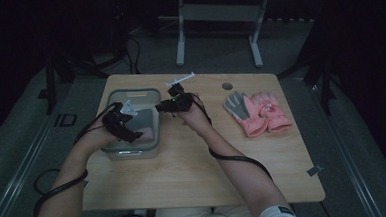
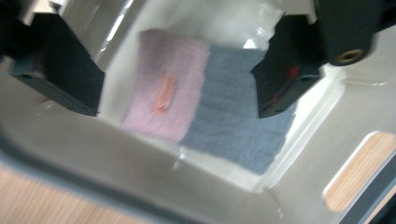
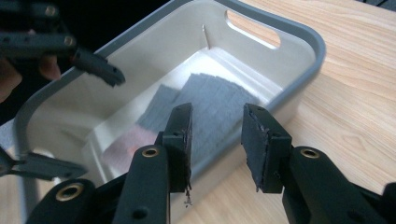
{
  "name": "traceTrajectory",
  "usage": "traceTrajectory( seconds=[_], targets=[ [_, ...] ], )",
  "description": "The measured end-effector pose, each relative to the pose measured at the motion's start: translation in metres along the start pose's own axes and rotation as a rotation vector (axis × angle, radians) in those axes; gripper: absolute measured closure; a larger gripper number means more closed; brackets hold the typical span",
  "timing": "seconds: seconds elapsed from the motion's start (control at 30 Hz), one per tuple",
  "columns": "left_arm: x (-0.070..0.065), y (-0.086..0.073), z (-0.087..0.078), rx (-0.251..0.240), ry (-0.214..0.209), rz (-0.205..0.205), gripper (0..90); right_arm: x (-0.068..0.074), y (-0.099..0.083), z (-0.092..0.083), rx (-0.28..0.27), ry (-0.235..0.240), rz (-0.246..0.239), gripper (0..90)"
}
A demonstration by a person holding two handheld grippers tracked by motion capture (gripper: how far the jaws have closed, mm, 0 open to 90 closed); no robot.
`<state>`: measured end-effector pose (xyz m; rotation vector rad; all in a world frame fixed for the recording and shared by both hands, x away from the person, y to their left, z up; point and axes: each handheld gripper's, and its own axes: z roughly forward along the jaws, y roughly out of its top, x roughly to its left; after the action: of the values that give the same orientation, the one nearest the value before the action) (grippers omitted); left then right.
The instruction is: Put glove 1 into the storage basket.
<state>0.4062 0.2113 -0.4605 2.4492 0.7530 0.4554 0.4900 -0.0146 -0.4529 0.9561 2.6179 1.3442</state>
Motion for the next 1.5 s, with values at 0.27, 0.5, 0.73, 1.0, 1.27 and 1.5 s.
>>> traceTrajectory(
  seconds=[0.27,0.5,0.73,1.0,1.27,1.5],
  targets=[
    [-0.019,0.019,0.003,-0.053,-0.022,-0.042,8.5,-0.002,-0.016,-0.036,-0.021,-0.006,-0.023,64.2],
    [-0.051,0.042,0.003,-0.167,-0.086,-0.05,7.9,-0.013,-0.037,-0.079,-0.042,-0.049,-0.052,65.3],
    [-0.083,0.057,0.007,-0.217,-0.127,-0.045,5.3,-0.039,-0.055,-0.116,-0.055,-0.124,-0.056,66.1],
    [-0.115,0.061,0.02,-0.236,-0.162,-0.022,0.0,-0.087,-0.081,-0.161,-0.112,-0.223,-0.001,67.6],
    [-0.148,0.046,0.04,-0.276,-0.18,-0.007,0.0,-0.131,-0.105,-0.183,-0.052,-0.347,0.052,68.2],
    [-0.168,0.023,0.057,-0.269,-0.148,-0.015,0.0,-0.156,-0.122,-0.166,0.056,-0.407,0.029,64.9]
  ],
)
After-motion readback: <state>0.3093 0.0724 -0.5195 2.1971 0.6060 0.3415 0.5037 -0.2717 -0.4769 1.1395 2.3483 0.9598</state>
